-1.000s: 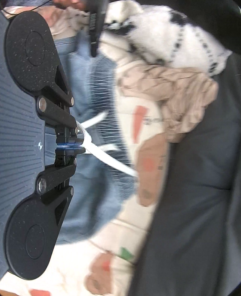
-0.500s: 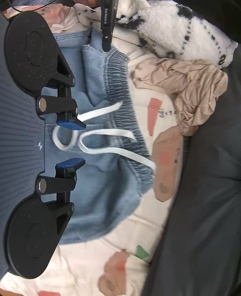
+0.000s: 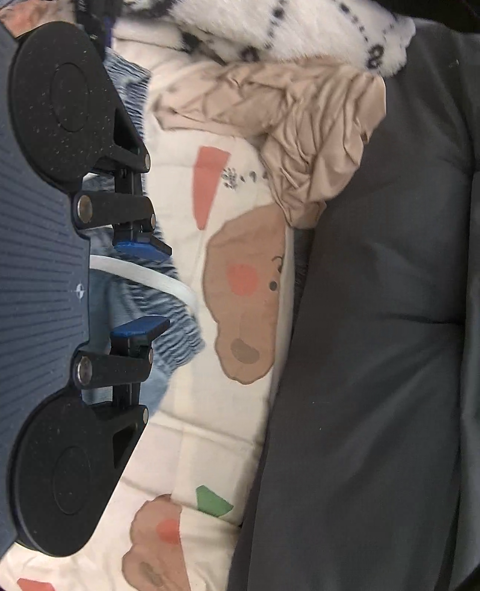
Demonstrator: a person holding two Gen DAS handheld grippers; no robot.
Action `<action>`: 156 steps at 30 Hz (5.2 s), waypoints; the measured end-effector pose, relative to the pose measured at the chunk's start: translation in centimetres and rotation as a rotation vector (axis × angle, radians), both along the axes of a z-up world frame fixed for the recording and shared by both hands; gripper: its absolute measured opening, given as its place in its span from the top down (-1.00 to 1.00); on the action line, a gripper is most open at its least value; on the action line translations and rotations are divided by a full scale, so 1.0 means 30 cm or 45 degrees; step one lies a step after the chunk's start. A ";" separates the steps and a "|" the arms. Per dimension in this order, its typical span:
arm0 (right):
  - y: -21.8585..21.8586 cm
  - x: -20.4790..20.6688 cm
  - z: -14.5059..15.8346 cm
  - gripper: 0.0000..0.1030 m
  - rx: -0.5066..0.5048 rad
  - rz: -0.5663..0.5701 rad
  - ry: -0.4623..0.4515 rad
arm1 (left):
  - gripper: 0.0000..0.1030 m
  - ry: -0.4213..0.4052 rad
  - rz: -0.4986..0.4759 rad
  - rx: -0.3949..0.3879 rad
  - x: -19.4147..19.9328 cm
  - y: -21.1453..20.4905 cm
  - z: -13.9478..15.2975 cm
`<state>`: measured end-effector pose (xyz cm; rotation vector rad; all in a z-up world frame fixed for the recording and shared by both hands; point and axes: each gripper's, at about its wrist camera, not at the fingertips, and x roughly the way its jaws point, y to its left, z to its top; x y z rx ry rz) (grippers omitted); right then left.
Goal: Fold clothes
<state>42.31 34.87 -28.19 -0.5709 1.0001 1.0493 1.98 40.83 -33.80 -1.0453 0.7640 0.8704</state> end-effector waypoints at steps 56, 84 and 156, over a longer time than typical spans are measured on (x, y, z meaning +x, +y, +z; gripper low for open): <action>-0.408 -0.008 0.136 0.93 -0.146 0.054 0.050 | 0.74 0.093 0.014 0.108 0.023 0.056 0.003; -0.288 0.146 0.033 0.90 -0.239 0.155 0.025 | 0.73 0.097 -0.040 0.086 0.029 0.077 -0.016; -0.187 0.214 -0.052 0.90 -0.281 0.679 -0.494 | 0.78 0.040 -0.155 0.324 0.125 0.136 0.124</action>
